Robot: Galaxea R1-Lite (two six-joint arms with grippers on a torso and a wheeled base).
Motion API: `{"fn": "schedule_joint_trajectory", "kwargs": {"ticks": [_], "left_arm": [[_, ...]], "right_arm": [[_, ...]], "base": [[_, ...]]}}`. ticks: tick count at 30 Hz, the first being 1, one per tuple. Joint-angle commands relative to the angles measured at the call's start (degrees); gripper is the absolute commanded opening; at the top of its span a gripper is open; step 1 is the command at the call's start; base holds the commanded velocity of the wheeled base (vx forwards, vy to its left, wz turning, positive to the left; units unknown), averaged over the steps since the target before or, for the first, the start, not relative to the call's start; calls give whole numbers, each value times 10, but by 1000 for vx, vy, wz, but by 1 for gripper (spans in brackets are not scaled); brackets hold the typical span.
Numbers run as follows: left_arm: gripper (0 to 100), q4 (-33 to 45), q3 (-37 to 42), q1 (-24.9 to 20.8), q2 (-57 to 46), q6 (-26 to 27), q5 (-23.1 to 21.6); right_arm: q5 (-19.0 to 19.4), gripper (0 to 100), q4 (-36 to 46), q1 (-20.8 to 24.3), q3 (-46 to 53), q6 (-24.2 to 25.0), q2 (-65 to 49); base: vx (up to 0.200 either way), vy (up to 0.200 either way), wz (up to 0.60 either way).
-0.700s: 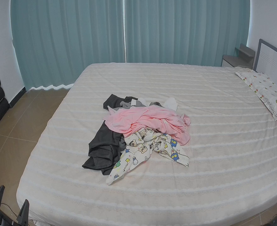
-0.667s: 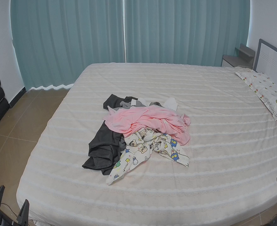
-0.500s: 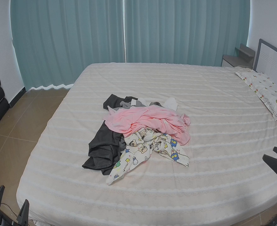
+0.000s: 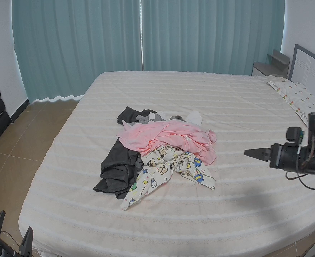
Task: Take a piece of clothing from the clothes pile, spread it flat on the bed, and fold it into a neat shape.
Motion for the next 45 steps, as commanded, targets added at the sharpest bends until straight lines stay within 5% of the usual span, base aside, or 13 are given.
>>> {"fn": "schedule_joint_trajectory", "kwargs": {"ticks": [1,36,37,45], "left_arm": [[100,0,10,0,-9,0,0],[100,0,10,0,-9,0,0],[100,0,10,0,-9,0,0],[100,0,10,0,-9,0,0]], "right_arm": [[-11,100,-103,23,-226,78,462],[-14,100,-52,35,-356,18,558],[-11,0,-49,35,-360,14,559],[-10,0,-51,35,-355,2,558]], "base": [[0,0,0],[0,0,0],[0,0,0],[0,0,0]]}}
